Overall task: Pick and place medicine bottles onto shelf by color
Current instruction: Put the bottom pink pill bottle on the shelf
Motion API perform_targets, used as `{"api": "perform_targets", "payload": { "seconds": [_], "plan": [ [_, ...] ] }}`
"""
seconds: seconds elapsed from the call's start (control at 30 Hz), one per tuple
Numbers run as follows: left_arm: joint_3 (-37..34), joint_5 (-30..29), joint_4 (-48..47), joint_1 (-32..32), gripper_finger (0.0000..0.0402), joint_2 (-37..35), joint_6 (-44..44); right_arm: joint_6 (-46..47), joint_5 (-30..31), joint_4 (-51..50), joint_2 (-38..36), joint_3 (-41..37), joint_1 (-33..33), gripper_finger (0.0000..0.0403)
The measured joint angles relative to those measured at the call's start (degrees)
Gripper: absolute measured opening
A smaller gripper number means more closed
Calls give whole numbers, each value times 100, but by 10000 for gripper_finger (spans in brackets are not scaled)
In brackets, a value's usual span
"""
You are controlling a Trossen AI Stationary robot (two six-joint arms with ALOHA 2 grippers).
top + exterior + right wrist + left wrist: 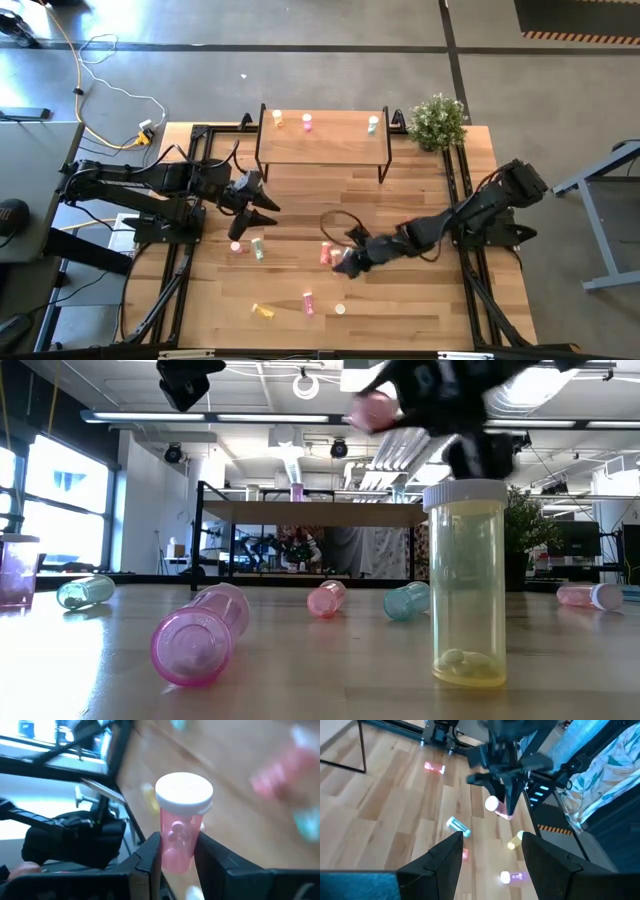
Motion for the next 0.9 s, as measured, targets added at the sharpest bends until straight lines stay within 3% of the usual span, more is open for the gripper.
{"api": "perform_targets", "payload": {
  "seconds": [0.33, 0.67, 0.9],
  "plan": [
    [0, 7, 318, 0, 195, 0, -276, -2723, -95, -1259, 1, 1320, -862, 85],
    [0, -114, 1211, 2, 198, 0, -123, -4543, -139, -1366, -2, 2228, -1339, 85],
    [4, -571, 1876, 4, 225, 185, -129, -5661, -138, -1349, -2, 2717, -1453, 85]
  ]
}}
